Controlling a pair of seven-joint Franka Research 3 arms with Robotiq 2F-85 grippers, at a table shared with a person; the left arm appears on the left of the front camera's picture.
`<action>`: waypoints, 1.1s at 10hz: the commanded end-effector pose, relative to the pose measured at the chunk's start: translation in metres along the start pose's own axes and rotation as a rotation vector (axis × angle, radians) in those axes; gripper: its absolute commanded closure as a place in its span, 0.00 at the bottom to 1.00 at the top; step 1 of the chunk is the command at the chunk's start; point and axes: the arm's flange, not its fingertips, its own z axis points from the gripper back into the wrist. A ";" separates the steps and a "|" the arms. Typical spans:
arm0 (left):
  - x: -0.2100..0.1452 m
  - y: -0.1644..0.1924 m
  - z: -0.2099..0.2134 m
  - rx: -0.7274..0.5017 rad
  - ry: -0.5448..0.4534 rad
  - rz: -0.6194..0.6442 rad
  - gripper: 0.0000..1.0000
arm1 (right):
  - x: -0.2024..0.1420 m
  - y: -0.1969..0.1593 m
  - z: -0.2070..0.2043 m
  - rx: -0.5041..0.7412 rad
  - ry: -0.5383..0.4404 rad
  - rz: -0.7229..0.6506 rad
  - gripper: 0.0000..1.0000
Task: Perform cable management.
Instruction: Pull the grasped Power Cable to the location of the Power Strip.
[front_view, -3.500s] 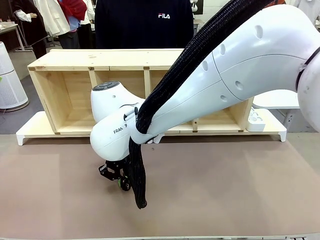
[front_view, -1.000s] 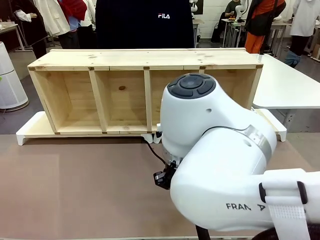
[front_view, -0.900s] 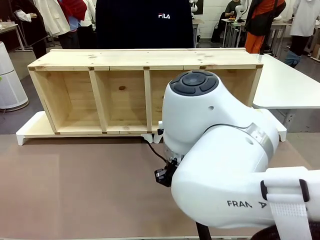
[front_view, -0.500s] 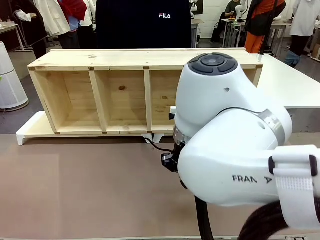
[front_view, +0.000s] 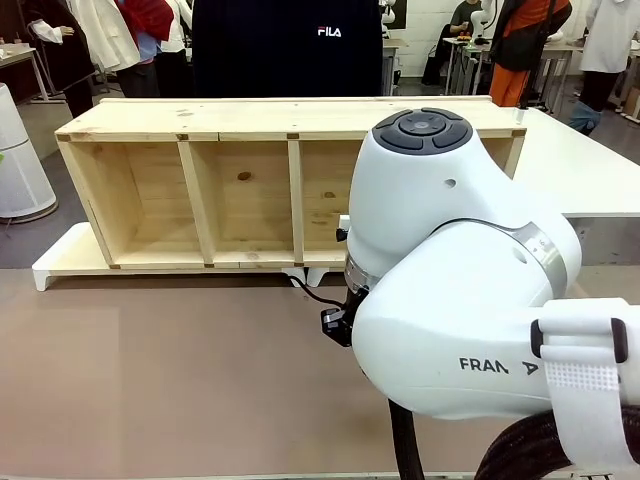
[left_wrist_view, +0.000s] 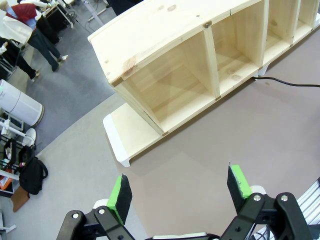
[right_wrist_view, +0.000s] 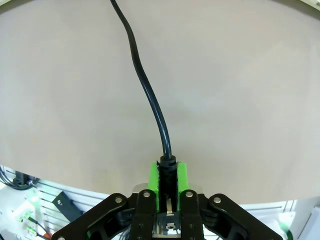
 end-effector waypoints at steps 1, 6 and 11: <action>0.002 0.000 -0.002 0.003 -0.009 0.017 0.00 | 0.001 -0.001 0.001 0.004 0.002 0.003 0.84; 0.002 0.000 -0.002 0.003 -0.009 0.017 0.00 | 0.009 -0.061 -0.005 -0.024 0.020 -0.076 0.84; 0.002 0.000 -0.002 0.003 -0.009 0.017 0.00 | -0.007 -0.178 0.015 -0.007 0.009 -0.334 0.84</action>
